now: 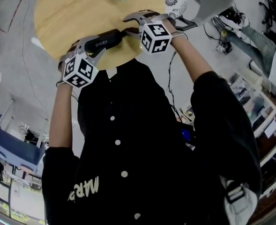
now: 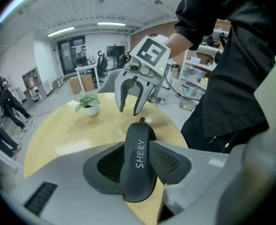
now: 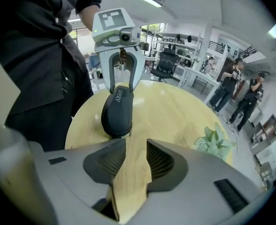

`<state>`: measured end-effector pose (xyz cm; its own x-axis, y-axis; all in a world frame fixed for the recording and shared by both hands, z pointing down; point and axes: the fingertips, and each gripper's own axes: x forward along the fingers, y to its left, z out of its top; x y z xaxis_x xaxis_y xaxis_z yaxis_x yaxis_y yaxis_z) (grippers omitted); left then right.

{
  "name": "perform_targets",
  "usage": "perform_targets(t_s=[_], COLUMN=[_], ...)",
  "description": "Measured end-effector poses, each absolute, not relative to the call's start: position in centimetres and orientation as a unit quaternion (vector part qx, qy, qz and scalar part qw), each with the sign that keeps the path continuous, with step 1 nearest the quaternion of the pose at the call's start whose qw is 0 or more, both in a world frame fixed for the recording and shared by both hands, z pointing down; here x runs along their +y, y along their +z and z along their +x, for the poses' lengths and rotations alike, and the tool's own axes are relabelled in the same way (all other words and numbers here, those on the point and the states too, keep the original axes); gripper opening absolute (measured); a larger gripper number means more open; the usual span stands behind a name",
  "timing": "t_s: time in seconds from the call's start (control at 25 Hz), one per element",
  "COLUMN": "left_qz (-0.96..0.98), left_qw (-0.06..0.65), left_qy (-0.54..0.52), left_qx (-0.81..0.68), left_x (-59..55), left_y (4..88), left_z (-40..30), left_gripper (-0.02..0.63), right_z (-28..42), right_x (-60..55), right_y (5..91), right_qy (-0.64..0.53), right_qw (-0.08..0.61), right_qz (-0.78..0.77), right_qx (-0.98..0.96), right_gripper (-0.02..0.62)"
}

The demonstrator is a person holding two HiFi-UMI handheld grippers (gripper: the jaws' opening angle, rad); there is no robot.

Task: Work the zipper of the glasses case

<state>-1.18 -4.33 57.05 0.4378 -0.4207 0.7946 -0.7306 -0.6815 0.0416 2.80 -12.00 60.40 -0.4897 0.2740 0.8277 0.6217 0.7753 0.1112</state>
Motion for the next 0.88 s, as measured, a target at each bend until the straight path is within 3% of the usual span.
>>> perform_targets(t_s=[0.68, 0.88], left_qz=[0.816, 0.812], left_qw=[0.220, 0.221], left_qy=[0.437, 0.444], left_qx=[-0.308, -0.309], left_x=[-3.2, -3.0], left_y=[59.4, 59.3], left_z=[-0.8, -0.9], left_gripper=[0.158, 0.158], right_z=[1.1, 1.0], right_x=[-10.0, -9.0], right_y=[63.7, 64.2], right_qy=[-0.308, -0.340], right_qw=[0.437, 0.441], right_qz=[-0.416, -0.460], right_qx=[-0.735, -0.691], right_gripper=[0.084, 0.103])
